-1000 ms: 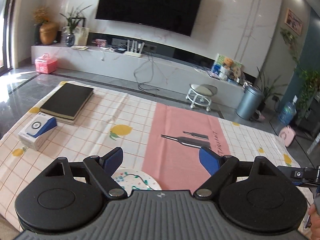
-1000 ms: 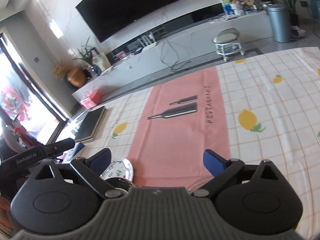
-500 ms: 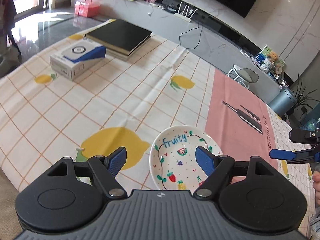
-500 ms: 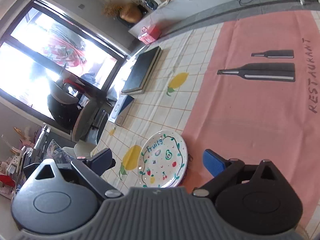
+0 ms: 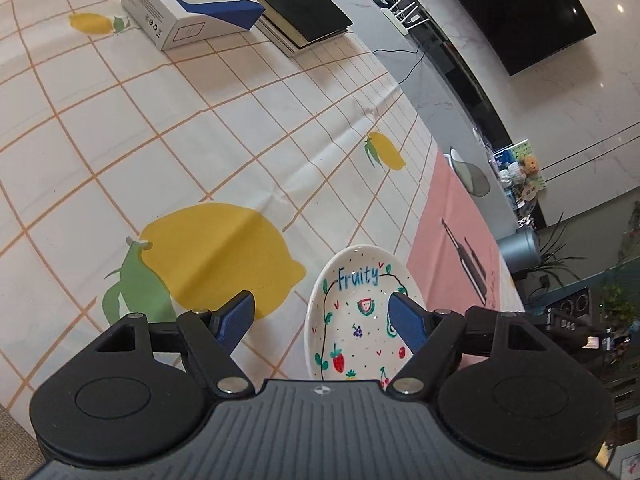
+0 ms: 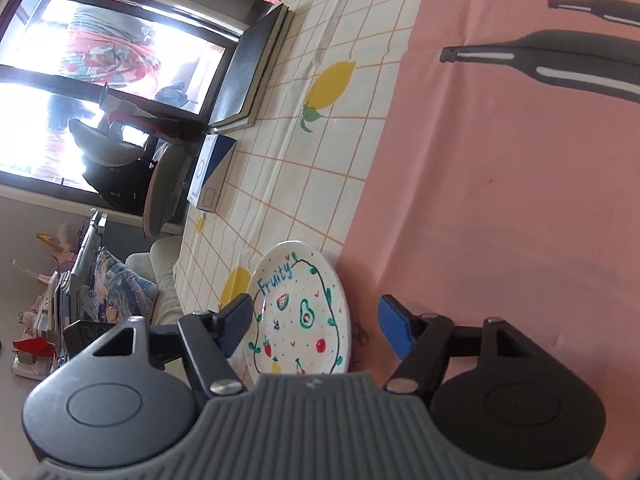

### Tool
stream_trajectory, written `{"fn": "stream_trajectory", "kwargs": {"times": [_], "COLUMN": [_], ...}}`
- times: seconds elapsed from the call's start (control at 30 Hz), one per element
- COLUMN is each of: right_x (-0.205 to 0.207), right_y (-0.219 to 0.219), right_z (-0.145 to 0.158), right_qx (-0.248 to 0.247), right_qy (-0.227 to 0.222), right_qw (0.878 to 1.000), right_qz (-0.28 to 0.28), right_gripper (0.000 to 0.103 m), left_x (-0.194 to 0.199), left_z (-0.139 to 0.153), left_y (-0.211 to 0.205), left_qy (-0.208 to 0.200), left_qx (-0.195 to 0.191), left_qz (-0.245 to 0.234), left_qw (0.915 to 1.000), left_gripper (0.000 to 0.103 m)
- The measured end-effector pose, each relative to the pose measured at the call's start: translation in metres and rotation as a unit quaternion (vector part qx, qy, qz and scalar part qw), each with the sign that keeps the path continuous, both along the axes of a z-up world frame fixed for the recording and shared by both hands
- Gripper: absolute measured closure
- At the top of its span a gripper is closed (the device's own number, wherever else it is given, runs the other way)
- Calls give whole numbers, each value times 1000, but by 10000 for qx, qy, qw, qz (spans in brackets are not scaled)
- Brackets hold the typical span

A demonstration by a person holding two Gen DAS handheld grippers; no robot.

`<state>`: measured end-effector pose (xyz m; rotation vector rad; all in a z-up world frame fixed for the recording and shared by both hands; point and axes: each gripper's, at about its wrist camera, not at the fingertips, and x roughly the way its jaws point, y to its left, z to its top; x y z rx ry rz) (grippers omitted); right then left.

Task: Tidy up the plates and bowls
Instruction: 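Close both grippers on the Fruity plate rim, then lift the Fruity plate with both grippers and carry it beside the bowl stack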

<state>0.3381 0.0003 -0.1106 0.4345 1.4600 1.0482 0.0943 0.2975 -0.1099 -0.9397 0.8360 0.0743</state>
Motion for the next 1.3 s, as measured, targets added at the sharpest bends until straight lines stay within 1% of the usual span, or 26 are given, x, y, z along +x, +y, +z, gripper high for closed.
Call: {"fn": "stream_trajectory", "kwargs": {"times": [0.07,0.13,0.2,0.23,0.27,0.33,0.37,0.4,0.43,0.47,0.5,0.53,0.57,0.63,0.67,0.7,0.77,0.83,0.93,0.97,1.03,1.1,1.17,1.3], "right_x": [-2,1,3,4,5,5,6,7,6,6,4,2,1,1,0,1,3,6,7,6,5,-1,-10,-36], "right_y": [2,1,-1,-1,0,1,0,-2,-3,-4,-4,-4,-5,-7,-9,-10,-19,-33,-57,-66,-88,-117,-149,-217], "right_z": [-5,-11,-20,-26,-31,-39,-41,-43,-45,-44,-42,-39,-38,-38,-37,-35,-29,-21,0,8,23,35,43,52], "right_qx": [-127,-3,148,188,195,187,195,196,217,229,234,224,205,184,181,169,225,428,630,633,526,451,472,515], "right_qy": [46,230,470,588,687,818,851,869,880,818,679,554,511,553,553,518,479,518,413,326,187,81,60,109], "right_qw": [9998,9997,9988,9981,9974,9964,9961,9959,9957,9962,9973,9981,9983,9979,9977,9977,9967,9941,9905,9894,9859,9785,9680,9401], "right_qz": [135,112,11,-25,-42,-119,-139,-150,-168,-167,-140,-129,-168,-285,-341,-414,-622,-857,-1151,-1267,-1576,-2012,-2465,-3369], "right_gripper": [40,44,50,59,72,87,92,95,97,98,98,98,98,98,98,98,98,98,99,99,99,98,98,98], "left_x": [-3,-2,2,3,5,4,3,0,-1,-2,-3,-3,-1,5,7,10,16,25,50,60,79,98,116,143], "left_z": [-6,-13,-17,-17,-18,-19,-20,-22,-25,-29,-32,-32,-30,-22,-19,-15,-9,0,20,25,34,43,50,52], "left_y": [3,2,-2,-5,-7,-5,-4,-2,0,2,4,4,3,-3,-6,-7,-7,-8,-23,-31,-48,-71,-95,-141], "left_qy": [-173,-284,-375,-424,-447,-427,-349,-223,-90,20,-22,6,49,149,150,106,-70,-206,-270,-276,-293,-339,-356,-267], "left_qx": [-267,-608,-711,-678,-637,-687,-707,-691,-684,-735,-866,-923,-856,-597,-556,-590,-775,-869,-650,-630,-712,-645,-557,-641], "left_qz": [-65,-146,-281,-372,-411,-348,-257,-113,40,172,204,222,184,36,-21,-81,-157,-254,-600,-732,-996,-1382,-1769,-2498], "left_qw": [9995,9976,9964,9961,9961,9961,9966,9973,9976,9971,9960,9955,9961,9981,9983,9982,9968,9957,9957,9949,9920,9877,9820,9658], "left_gripper": [16,19,23,25,30,31,44,65,76,93,97,97,97,97,97,98,98,99,98,98,98,98,98,98]}}
